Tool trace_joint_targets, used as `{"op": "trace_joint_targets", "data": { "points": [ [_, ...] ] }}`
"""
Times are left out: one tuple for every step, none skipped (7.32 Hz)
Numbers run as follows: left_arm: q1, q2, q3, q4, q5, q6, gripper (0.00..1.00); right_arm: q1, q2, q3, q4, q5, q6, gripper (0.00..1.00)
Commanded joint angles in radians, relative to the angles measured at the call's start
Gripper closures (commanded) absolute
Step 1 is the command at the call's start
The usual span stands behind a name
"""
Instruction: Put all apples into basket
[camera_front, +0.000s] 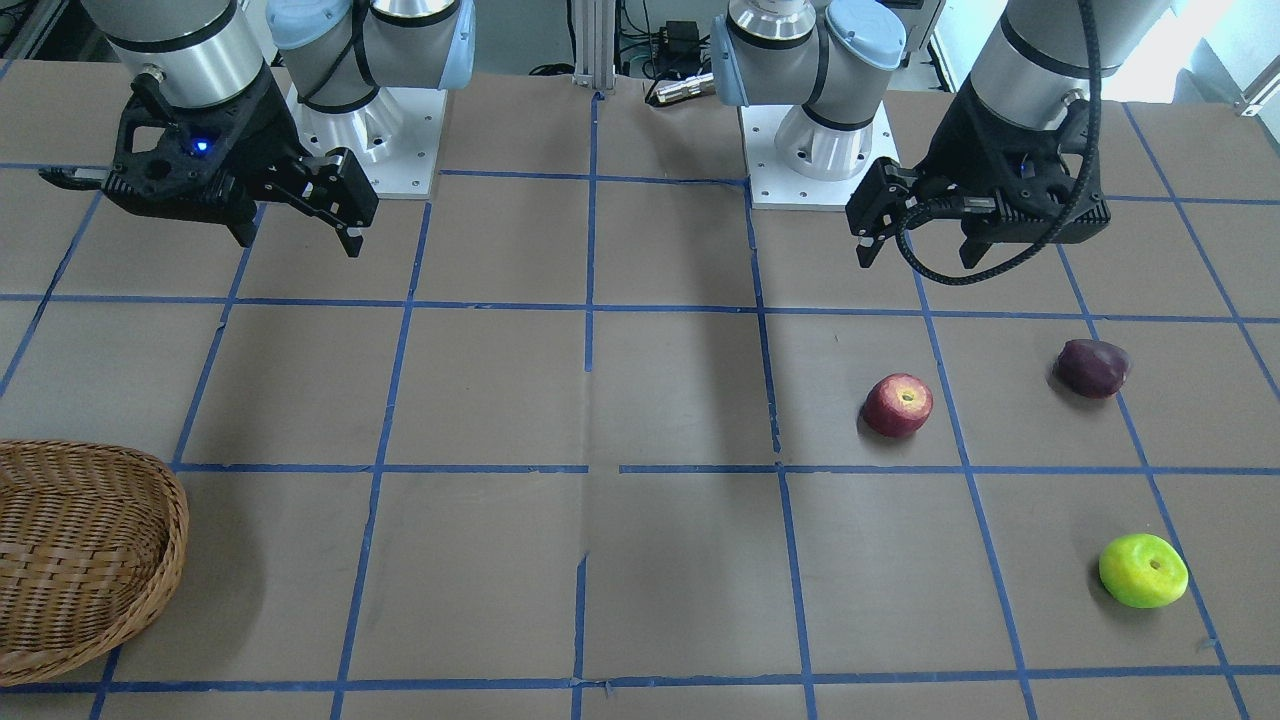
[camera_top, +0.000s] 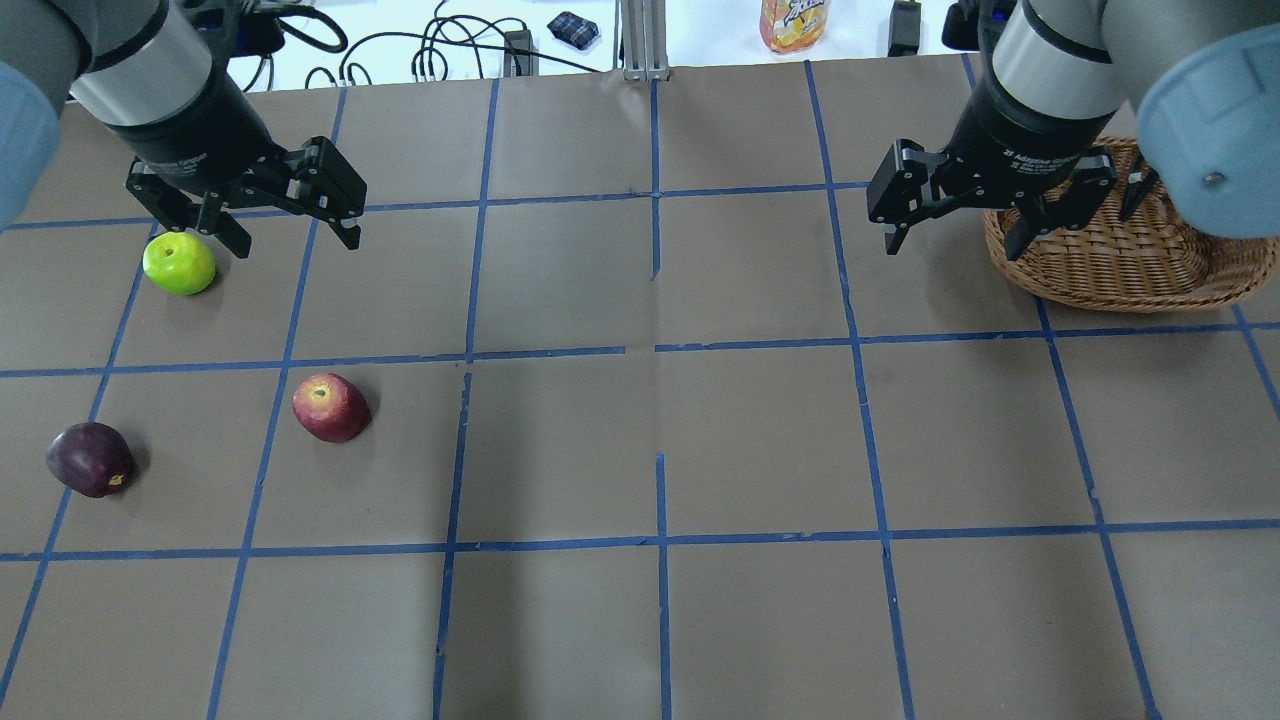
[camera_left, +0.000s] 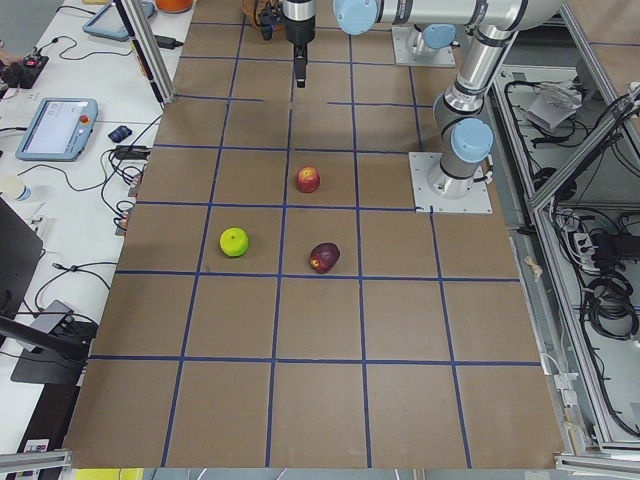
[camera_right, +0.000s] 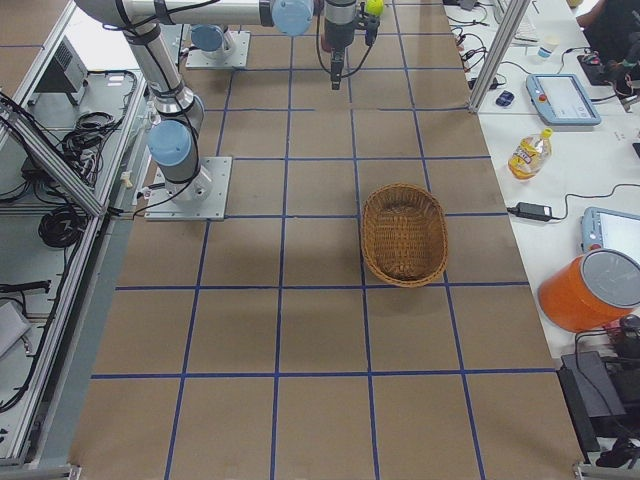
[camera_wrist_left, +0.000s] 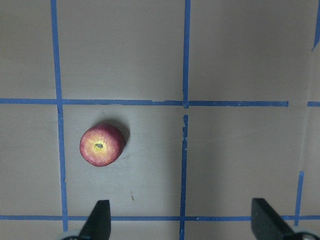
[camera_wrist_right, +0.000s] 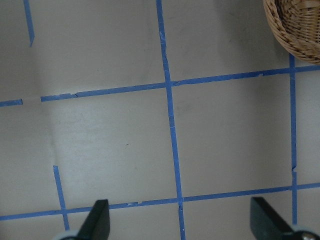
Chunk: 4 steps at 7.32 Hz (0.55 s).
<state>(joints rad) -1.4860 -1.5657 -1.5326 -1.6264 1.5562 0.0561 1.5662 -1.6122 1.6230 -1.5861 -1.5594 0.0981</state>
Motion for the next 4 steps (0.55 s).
{"op": "trace_joint_targets", "data": {
  "points": [
    [0.000, 0.025, 0.000, -0.013, -0.004, -0.001, 0.00, 0.000, 0.000, 0.000, -0.002, 0.004, 0.002, 0.00],
    [-0.002, 0.039, 0.000, -0.010, -0.027, -0.001, 0.00, 0.000, 0.000, 0.000, 0.000, 0.001, 0.000, 0.00],
    [-0.029, 0.056, -0.001, -0.013, -0.071, -0.005, 0.00, 0.000, 0.000, 0.000, 0.000, -0.001, 0.000, 0.00],
    [-0.063, 0.081, -0.007, -0.018, -0.009, -0.027, 0.00, 0.000, 0.000, 0.000, 0.000, 0.001, 0.000, 0.00]
  ]
}}
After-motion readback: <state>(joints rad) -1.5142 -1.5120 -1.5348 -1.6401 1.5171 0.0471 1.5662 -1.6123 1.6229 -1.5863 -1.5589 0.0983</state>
